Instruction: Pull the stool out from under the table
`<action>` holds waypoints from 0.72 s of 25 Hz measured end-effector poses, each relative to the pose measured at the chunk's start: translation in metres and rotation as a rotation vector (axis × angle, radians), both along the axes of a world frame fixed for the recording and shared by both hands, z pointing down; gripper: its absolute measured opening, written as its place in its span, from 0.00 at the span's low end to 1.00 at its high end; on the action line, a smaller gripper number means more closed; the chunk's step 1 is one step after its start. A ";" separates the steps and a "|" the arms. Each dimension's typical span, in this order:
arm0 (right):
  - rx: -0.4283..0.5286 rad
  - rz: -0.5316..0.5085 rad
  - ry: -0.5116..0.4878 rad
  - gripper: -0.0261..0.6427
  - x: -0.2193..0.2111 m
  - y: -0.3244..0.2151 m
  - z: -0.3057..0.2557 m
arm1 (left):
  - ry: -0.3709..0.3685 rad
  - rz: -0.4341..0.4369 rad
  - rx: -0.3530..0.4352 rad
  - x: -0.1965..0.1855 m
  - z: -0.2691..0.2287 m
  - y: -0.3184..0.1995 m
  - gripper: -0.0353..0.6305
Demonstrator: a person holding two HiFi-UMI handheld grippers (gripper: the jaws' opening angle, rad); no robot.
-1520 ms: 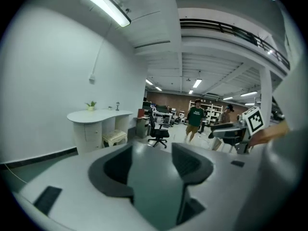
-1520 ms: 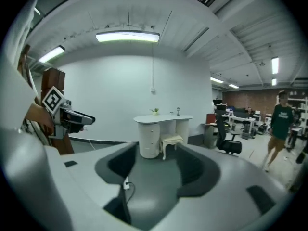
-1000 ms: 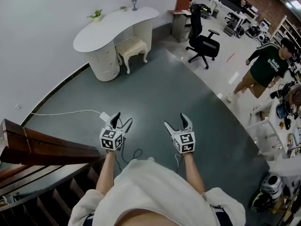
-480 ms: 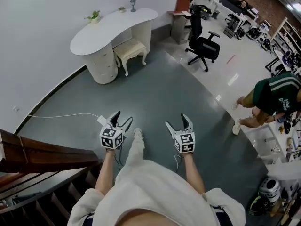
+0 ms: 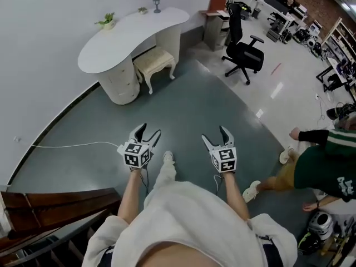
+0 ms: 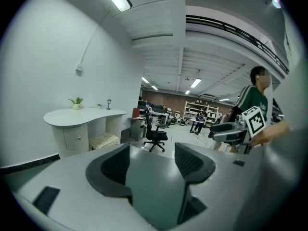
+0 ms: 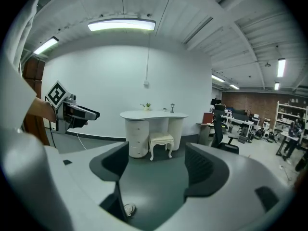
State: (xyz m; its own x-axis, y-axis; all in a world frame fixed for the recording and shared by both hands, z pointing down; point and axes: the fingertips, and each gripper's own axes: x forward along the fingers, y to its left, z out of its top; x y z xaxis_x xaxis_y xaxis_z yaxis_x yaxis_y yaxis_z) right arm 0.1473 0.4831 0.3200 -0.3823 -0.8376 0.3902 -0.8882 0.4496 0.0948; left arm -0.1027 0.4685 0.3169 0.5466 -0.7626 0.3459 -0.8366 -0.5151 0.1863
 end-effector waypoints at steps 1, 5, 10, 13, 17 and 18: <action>-0.002 0.001 0.003 0.56 -0.004 -0.017 -0.002 | -0.001 0.003 0.001 -0.003 -0.001 -0.018 0.46; 0.001 0.010 0.002 0.55 -0.016 -0.086 -0.007 | -0.008 0.008 -0.005 -0.017 -0.003 -0.087 0.46; 0.004 0.034 -0.004 0.55 -0.020 -0.170 -0.014 | -0.009 0.024 0.004 -0.020 -0.012 -0.171 0.46; 0.002 0.040 -0.005 0.54 -0.022 -0.215 -0.013 | -0.010 0.033 0.003 -0.020 -0.012 -0.217 0.46; -0.002 0.052 -0.003 0.54 -0.024 -0.271 -0.009 | -0.013 0.042 -0.001 -0.022 -0.008 -0.275 0.46; -0.003 0.057 -0.002 0.54 -0.023 -0.282 -0.007 | -0.009 0.043 -0.002 -0.021 -0.008 -0.287 0.46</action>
State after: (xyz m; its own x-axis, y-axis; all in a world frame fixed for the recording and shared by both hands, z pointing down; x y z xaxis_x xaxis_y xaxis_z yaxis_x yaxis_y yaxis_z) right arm 0.1238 0.2011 0.3125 -0.3348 -0.8568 0.3922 -0.9126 0.3984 0.0913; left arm -0.1241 0.1817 0.3092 0.5758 -0.7379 0.3521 -0.8153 -0.5505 0.1797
